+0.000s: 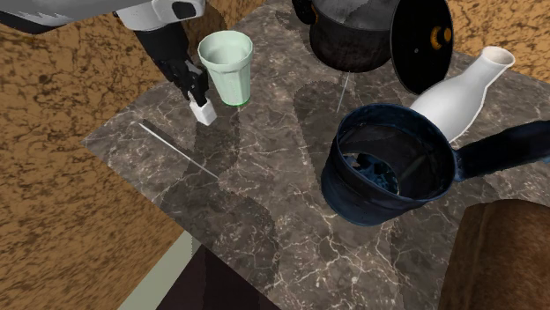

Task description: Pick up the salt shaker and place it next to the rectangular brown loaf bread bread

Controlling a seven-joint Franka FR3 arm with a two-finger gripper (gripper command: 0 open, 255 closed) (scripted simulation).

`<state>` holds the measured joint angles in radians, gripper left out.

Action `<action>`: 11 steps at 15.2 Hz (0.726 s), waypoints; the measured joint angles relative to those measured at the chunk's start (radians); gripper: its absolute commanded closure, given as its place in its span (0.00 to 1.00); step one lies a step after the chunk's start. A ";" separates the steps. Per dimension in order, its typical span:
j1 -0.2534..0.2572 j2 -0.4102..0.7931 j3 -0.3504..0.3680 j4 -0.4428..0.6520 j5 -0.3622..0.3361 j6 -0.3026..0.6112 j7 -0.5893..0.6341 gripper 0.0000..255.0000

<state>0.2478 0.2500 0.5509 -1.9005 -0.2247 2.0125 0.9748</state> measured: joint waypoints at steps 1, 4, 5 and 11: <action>-0.001 -0.007 0.001 0.007 0.005 -0.012 -0.004 1.00; -0.004 -0.022 0.005 0.029 0.016 -0.047 -0.014 1.00; -0.006 -0.028 0.005 0.035 0.021 -0.057 -0.019 1.00; -0.009 -0.057 0.010 0.084 0.041 -0.130 -0.037 1.00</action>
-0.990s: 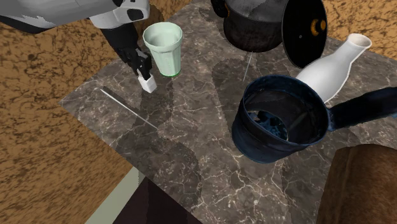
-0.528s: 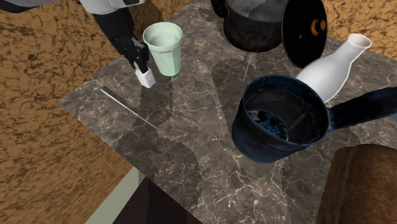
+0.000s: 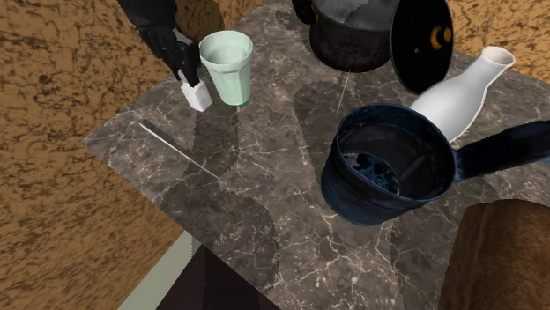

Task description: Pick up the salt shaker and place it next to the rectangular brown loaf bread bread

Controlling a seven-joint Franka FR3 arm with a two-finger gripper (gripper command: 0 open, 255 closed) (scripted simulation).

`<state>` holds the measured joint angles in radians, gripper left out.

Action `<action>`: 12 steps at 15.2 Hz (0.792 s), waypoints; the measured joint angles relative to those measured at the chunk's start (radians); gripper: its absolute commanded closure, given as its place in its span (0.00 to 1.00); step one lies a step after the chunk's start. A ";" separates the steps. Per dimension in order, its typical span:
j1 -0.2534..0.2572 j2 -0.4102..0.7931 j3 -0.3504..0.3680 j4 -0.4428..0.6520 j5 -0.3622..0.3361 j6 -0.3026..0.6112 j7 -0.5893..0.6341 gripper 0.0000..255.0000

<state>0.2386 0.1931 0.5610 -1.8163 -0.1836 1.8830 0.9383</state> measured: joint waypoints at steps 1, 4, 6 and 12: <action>0.000 -0.003 0.001 0.013 0.002 -0.014 -0.003 1.00; 0.001 -0.010 0.003 0.043 0.008 -0.051 -0.007 1.00; 0.001 -0.018 0.004 0.064 0.014 -0.078 -0.011 1.00; 0.001 -0.029 0.006 0.127 0.022 -0.150 -0.022 1.00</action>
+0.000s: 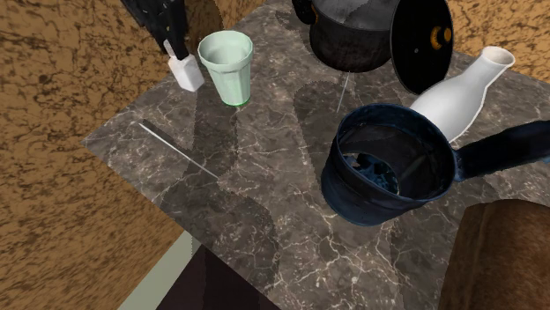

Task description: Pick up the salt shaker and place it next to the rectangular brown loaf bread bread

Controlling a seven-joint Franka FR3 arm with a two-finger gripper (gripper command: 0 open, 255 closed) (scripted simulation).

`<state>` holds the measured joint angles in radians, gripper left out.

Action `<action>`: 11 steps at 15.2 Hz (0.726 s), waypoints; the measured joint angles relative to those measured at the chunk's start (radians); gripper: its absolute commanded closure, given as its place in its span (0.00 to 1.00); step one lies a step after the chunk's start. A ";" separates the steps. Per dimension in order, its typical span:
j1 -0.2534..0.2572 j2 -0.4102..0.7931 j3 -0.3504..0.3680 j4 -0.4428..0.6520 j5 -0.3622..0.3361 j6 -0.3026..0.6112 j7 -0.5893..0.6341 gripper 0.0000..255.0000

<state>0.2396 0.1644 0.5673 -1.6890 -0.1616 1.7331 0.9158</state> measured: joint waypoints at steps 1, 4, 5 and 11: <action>0.001 0.000 0.001 0.014 0.000 -0.014 0.000 1.00; 0.005 0.005 0.002 0.060 -0.001 -0.056 -0.001 1.00; 0.004 -0.001 0.003 0.068 0.002 -0.069 -0.004 1.00; 0.011 0.006 0.006 0.155 0.000 -0.150 -0.007 1.00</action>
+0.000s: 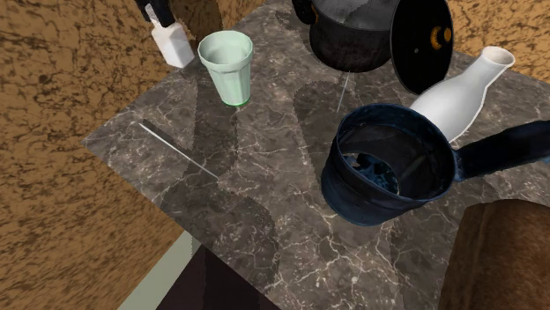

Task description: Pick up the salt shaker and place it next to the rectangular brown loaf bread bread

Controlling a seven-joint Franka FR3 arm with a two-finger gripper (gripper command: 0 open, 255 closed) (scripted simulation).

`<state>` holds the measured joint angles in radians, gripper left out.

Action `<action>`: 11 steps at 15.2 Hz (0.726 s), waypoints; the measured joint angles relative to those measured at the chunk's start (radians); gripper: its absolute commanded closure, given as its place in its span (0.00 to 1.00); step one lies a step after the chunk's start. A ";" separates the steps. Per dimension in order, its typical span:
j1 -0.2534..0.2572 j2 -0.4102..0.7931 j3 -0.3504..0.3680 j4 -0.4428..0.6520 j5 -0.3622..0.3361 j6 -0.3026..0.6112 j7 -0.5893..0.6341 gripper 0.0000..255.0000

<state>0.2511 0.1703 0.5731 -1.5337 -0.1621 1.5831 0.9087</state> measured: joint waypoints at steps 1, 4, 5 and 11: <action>0.001 0.002 0.000 0.009 -0.001 -0.008 0.000 1.00; -0.041 -0.089 -0.015 -0.077 0.044 0.006 -0.056 1.00; -0.055 -0.129 -0.023 -0.123 0.063 0.020 -0.078 1.00; -0.116 -0.370 -0.108 -0.372 0.160 0.069 -0.241 1.00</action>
<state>0.1351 -0.1992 0.4652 -1.9054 -0.0019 1.6517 0.6677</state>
